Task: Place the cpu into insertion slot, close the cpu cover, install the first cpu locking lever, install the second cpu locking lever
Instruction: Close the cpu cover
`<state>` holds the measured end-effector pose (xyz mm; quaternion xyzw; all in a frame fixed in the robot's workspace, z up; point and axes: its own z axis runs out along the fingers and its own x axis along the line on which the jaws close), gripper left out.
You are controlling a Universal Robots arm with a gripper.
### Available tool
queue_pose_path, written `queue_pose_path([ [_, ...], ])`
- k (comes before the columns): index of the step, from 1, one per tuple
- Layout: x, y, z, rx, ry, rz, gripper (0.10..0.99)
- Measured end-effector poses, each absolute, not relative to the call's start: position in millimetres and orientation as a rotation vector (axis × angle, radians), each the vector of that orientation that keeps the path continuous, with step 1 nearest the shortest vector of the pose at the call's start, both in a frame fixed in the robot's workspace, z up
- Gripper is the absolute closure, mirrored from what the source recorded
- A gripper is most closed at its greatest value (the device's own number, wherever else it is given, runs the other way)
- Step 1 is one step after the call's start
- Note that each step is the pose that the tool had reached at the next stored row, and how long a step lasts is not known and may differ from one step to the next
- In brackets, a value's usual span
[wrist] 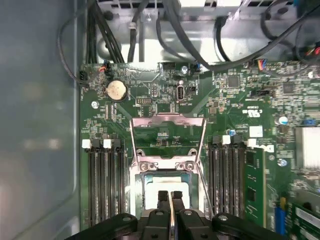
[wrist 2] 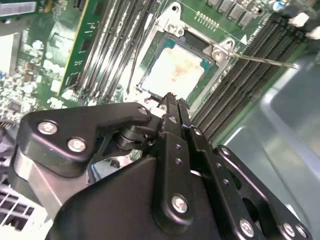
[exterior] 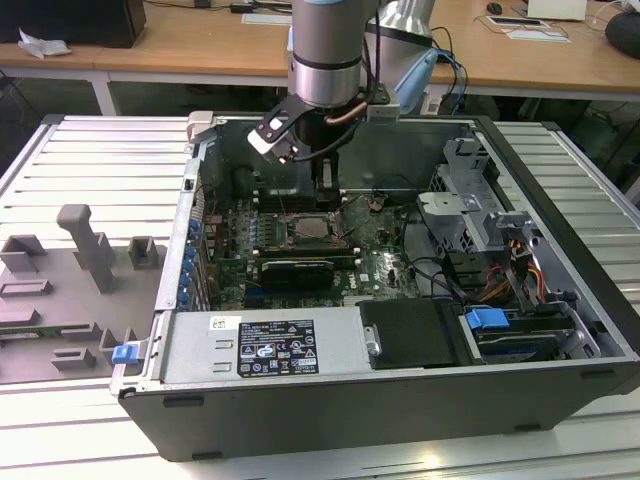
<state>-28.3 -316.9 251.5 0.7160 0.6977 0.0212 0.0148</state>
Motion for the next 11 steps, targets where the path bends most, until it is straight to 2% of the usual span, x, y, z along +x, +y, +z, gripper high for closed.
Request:
queue_pose_path([
  [11, -17, -317, 259, 2.228, 2.171, 0.065, 0.925],
])
